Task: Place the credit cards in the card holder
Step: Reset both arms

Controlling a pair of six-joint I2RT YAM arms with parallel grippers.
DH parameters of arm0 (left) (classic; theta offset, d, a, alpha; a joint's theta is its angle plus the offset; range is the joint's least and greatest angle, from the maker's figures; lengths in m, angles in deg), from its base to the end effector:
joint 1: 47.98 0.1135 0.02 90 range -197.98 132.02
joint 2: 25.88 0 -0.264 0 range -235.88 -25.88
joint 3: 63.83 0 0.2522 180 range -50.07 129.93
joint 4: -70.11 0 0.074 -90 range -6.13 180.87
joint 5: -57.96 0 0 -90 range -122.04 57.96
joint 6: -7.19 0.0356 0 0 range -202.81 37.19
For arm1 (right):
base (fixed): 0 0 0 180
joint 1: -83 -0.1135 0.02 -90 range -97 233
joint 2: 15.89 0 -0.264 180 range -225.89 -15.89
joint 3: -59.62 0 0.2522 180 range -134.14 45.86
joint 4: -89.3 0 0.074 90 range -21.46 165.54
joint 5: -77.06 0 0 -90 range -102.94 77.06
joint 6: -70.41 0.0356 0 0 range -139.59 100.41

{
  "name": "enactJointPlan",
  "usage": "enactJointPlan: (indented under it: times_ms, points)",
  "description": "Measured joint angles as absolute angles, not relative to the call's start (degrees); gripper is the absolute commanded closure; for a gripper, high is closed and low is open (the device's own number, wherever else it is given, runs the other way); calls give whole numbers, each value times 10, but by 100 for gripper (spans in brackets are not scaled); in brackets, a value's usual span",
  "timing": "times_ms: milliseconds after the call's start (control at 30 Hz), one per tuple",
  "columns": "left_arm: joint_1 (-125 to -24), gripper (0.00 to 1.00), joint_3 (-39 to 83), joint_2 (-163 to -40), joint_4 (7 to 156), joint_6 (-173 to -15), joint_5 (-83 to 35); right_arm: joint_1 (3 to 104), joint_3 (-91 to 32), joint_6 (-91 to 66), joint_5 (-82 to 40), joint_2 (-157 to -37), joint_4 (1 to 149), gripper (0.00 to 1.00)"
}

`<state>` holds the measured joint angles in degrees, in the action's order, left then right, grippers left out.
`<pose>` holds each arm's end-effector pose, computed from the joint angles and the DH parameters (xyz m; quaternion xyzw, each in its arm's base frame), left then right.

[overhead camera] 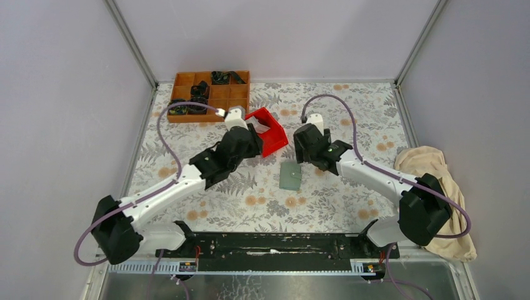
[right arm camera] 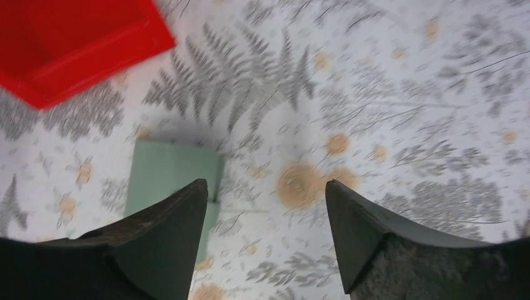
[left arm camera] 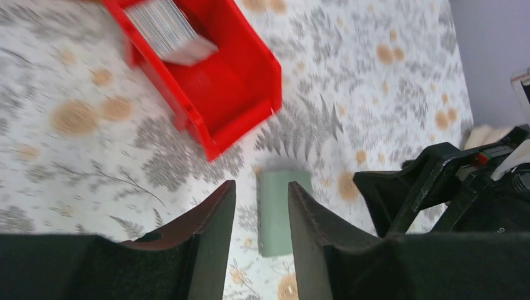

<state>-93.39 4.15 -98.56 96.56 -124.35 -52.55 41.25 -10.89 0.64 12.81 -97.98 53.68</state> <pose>0.2087 -0.1939 0.2893 -0.0585 0.8595 -0.2201 0.4575 0.2362 0.1901 0.2465 -0.0896 0.9069 0.0053 0.4117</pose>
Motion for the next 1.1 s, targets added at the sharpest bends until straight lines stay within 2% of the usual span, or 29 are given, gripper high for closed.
enactJointPlan:
  times_ms: [67,100,200,300,500,633,1100]
  points:
    - [-934,48,41,-959,963,-1221,-567,424,-117,-10,157,-979,547,21]
    - [-932,46,41,-949,961,-1210,-589,431,-120,-17,170,-979,554,16]
    - [-921,23,41,-939,960,-1181,-638,463,-126,-30,199,-979,571,12]
    - [-894,9,29,-936,954,-1160,-689,513,-127,-31,209,-976,580,12]
    - [-825,7,-35,-918,941,-1132,-726,595,-91,-32,207,-917,613,10]
    - [-793,7,-61,-917,937,-1124,-731,610,-85,-38,196,-901,615,0]
    - [-765,7,-89,-917,933,-1125,-732,611,-82,-3,180,-901,611,0]
